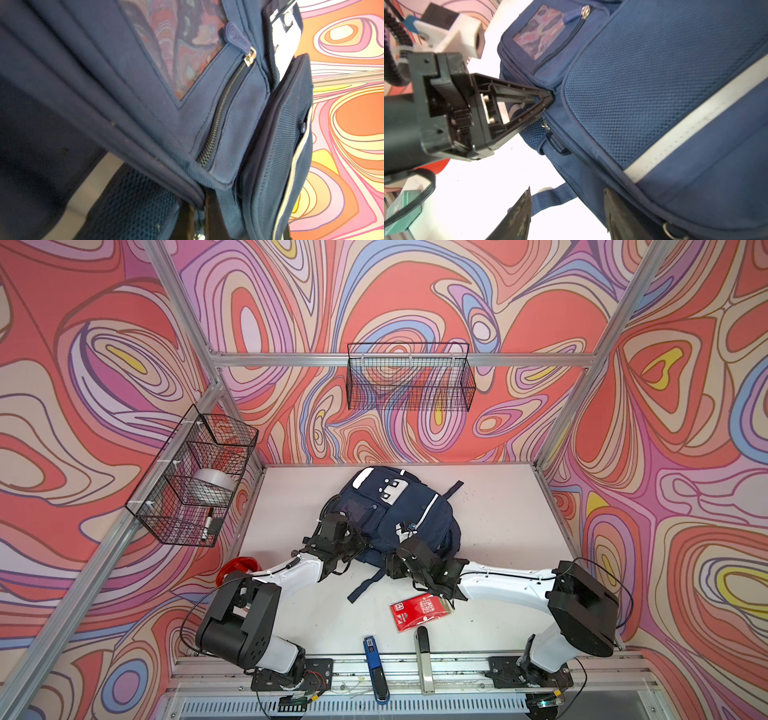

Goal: Pack books, pencil case, and school supplies into a backpack
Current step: Zip the student bag at the center of the table.

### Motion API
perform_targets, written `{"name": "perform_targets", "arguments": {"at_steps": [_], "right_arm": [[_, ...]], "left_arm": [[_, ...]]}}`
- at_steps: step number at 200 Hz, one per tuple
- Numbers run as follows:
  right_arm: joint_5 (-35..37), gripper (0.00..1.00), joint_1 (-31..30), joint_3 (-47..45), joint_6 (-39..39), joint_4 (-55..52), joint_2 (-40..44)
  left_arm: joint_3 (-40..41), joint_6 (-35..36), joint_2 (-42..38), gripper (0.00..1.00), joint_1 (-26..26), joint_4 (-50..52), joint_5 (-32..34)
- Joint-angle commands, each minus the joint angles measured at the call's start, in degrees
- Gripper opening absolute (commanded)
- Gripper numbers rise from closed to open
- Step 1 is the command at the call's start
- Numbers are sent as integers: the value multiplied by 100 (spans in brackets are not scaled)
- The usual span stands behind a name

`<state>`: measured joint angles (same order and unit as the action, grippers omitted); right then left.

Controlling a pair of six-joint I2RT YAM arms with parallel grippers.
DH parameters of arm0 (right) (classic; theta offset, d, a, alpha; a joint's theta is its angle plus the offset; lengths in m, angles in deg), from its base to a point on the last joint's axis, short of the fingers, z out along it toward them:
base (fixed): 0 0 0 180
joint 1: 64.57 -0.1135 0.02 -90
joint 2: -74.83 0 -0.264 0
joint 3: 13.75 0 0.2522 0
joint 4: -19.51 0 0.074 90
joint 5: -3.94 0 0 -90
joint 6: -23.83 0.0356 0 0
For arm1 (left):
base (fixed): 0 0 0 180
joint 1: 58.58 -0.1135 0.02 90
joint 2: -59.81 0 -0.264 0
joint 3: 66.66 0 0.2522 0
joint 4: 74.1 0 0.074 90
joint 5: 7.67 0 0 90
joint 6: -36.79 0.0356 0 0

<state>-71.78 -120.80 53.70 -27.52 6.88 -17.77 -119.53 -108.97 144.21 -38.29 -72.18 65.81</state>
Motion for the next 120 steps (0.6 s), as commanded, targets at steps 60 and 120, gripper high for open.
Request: {"name": "perform_targets", "arguments": {"at_steps": [60, 120], "right_arm": [[-39, 59, 14, -44, -660, 1057, -120], [82, 57, 14, 55, -698, 1312, -461]], "left_arm": [[-323, -580, -406, 0, -4, -253, -682], [-365, -759, -632, 0, -8, -226, -889]]}}
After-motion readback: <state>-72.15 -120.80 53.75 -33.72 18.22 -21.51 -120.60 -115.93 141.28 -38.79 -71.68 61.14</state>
